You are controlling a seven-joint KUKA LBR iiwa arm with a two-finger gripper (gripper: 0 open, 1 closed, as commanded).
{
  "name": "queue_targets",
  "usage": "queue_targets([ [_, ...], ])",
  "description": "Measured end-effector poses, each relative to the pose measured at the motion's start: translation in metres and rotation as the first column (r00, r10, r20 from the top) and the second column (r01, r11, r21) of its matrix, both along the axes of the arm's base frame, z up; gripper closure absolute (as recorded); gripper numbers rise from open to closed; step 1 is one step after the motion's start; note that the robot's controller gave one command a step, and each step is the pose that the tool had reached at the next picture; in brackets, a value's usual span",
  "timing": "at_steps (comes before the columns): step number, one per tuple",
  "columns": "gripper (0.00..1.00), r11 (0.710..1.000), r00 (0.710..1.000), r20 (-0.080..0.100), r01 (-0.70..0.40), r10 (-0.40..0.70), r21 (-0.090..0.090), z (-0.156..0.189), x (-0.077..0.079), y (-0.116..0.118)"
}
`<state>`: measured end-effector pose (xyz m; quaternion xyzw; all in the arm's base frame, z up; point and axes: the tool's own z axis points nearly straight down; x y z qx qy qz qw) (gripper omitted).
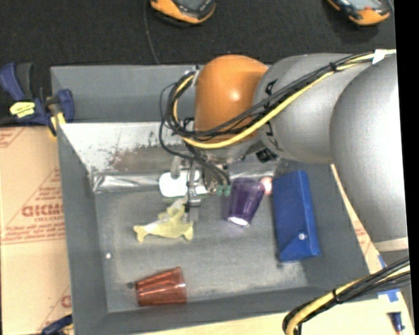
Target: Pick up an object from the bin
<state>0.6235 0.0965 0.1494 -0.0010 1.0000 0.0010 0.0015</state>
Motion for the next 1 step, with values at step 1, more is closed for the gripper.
queue_targets([
  [1,0.0,1.0,1.0,0.002,0.03,-0.03,0.002,-0.0461,-0.0127,0.0022],
])
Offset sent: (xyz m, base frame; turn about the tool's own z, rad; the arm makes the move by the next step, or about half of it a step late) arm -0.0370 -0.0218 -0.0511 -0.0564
